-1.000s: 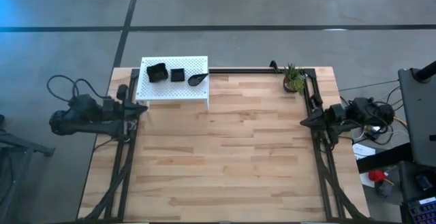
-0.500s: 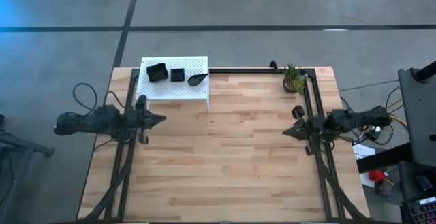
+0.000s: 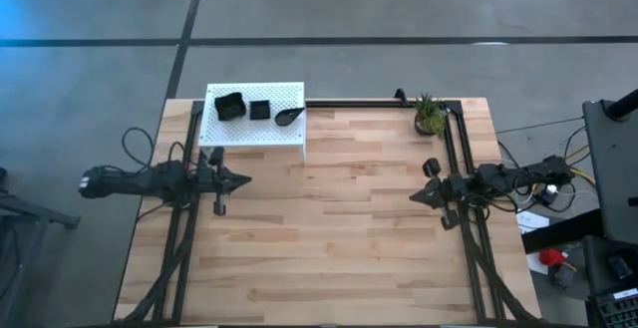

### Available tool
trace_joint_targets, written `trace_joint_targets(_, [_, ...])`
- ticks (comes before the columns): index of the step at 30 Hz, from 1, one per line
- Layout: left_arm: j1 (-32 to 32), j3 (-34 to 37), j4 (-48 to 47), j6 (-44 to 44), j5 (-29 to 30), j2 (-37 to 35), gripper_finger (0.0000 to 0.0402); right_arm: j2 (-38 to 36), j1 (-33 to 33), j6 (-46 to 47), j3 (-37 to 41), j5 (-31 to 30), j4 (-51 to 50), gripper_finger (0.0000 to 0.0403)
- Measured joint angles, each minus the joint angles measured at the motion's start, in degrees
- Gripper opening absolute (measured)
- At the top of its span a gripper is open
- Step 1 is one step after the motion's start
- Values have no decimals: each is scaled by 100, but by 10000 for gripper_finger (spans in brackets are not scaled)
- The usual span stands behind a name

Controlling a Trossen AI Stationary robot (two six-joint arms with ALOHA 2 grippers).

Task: Pick & Place Mini shaped plates
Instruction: Return to Home Position

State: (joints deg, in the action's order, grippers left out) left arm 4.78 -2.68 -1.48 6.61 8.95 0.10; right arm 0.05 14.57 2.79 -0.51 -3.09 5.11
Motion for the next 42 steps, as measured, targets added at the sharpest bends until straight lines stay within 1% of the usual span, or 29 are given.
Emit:
trace_joint_targets(5, [0, 213, 387, 96, -26, 0, 0, 5, 0, 0, 0, 5, -24, 8])
trace_joint_targets(20, [0, 221, 392, 251, 13, 13, 0, 13, 4, -64, 0, 11, -327, 8])
trace_joint_targets(27, [0, 224, 394, 120, 13, 13, 0, 11, 4, -192, 0, 11, -339, 8])
trace_joint_targets(34, [0, 226, 394, 114, 13, 13, 0, 15, 4, 154, 0, 9, -414, 9])
trace_joint_targets(42, [0, 228, 396, 105, 13, 13, 0, 16, 4, 131, 0, 9, -414, 9])
